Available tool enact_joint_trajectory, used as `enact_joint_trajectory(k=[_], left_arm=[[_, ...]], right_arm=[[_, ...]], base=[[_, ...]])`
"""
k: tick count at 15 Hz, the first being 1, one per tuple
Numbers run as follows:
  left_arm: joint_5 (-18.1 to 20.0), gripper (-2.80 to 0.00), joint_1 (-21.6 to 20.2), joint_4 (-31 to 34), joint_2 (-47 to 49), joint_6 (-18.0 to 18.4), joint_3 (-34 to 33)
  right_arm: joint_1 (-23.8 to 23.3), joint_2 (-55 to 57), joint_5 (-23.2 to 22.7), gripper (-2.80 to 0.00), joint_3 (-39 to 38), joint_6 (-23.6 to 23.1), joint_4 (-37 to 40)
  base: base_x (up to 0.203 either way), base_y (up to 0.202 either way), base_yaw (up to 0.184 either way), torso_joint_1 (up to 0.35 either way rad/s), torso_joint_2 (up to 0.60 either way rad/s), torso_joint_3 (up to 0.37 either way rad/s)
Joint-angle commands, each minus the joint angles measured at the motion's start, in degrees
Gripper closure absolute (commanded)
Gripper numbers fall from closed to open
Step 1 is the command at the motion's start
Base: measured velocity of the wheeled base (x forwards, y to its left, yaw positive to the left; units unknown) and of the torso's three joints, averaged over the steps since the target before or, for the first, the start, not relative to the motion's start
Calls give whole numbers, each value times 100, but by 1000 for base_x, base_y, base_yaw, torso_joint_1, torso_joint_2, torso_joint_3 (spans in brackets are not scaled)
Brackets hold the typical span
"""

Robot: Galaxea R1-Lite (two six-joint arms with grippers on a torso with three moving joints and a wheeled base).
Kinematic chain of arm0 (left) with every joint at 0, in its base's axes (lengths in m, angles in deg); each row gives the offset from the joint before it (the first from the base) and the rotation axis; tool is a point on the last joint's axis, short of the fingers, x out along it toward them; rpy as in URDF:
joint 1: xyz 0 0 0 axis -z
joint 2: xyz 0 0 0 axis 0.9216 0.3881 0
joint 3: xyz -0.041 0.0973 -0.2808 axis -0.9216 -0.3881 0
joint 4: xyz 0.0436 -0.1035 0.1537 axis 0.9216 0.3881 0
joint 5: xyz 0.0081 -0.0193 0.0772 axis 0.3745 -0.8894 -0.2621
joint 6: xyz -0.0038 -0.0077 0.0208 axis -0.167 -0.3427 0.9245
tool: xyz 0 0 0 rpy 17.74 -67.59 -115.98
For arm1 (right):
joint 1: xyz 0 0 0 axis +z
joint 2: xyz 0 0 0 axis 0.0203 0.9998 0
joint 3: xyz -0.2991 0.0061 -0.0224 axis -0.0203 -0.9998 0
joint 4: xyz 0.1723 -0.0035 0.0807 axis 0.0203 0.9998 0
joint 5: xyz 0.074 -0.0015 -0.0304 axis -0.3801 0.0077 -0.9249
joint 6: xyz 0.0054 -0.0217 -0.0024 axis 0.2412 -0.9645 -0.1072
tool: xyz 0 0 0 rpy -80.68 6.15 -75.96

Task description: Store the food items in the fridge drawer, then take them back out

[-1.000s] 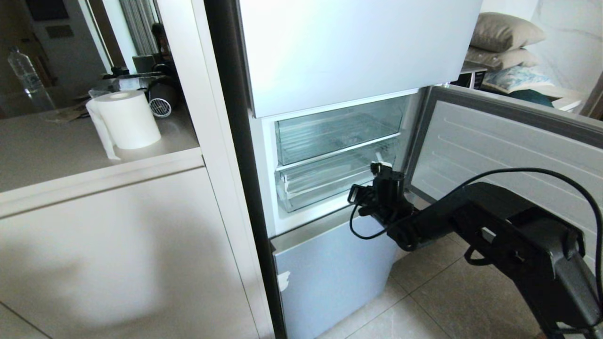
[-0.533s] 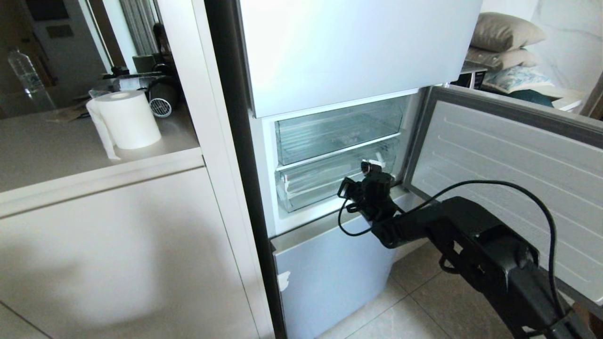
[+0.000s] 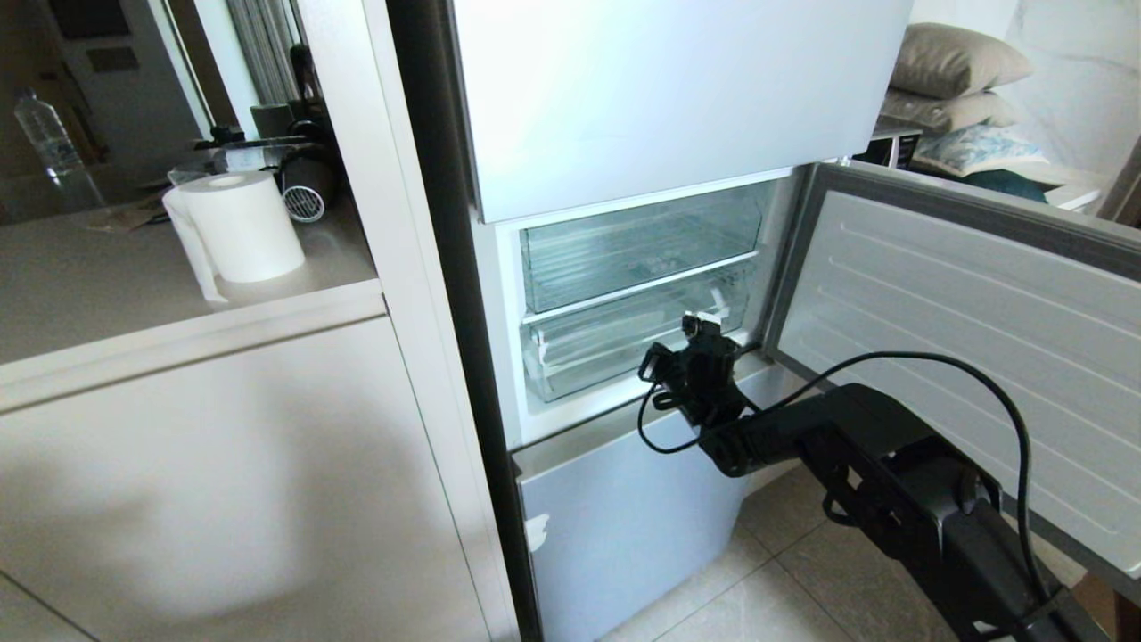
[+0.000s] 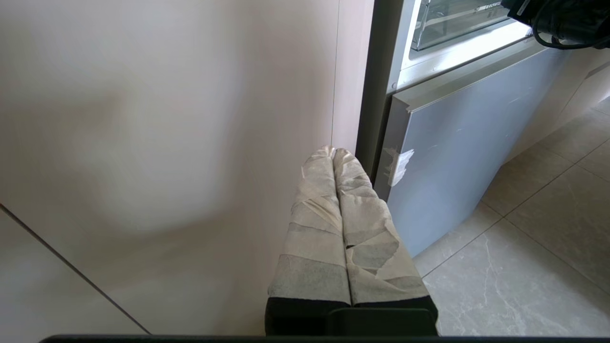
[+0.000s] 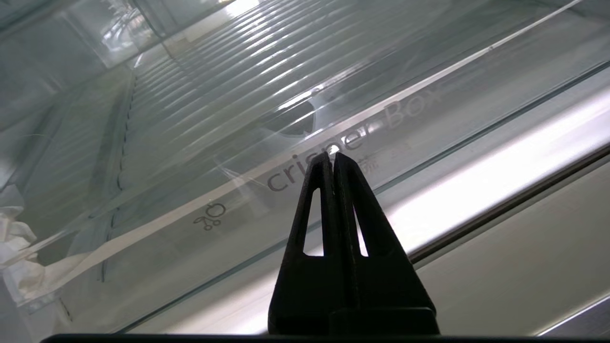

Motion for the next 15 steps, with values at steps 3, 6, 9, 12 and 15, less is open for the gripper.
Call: enact_joint_trajectory(k=[3, 6, 9, 12, 15], left_arm=[[-1, 0, -1, 1, -4, 0, 0], [-1, 0, -1, 1, -10, 0, 0], [-1, 0, -1, 1, -2, 0, 0], [-1, 0, -1, 1, -2, 0, 0], [-1, 0, -1, 1, -2, 0, 0]], right_arm=[[-10, 79, -51, 0, 41, 32, -136], [-2, 108, -108, 0, 68, -168, -525], [55, 134, -558, 0, 48, -607, -567], [227, 182, -787, 0, 24, -827, -649], [244, 162, -1243, 0, -3, -831, -534]], base=[[0, 0, 0, 0, 0, 0], [0, 0, 0, 0, 0, 0], [0, 0, 0, 0, 0, 0], [0, 0, 0, 0, 0, 0], [0, 0, 0, 0, 0, 0]])
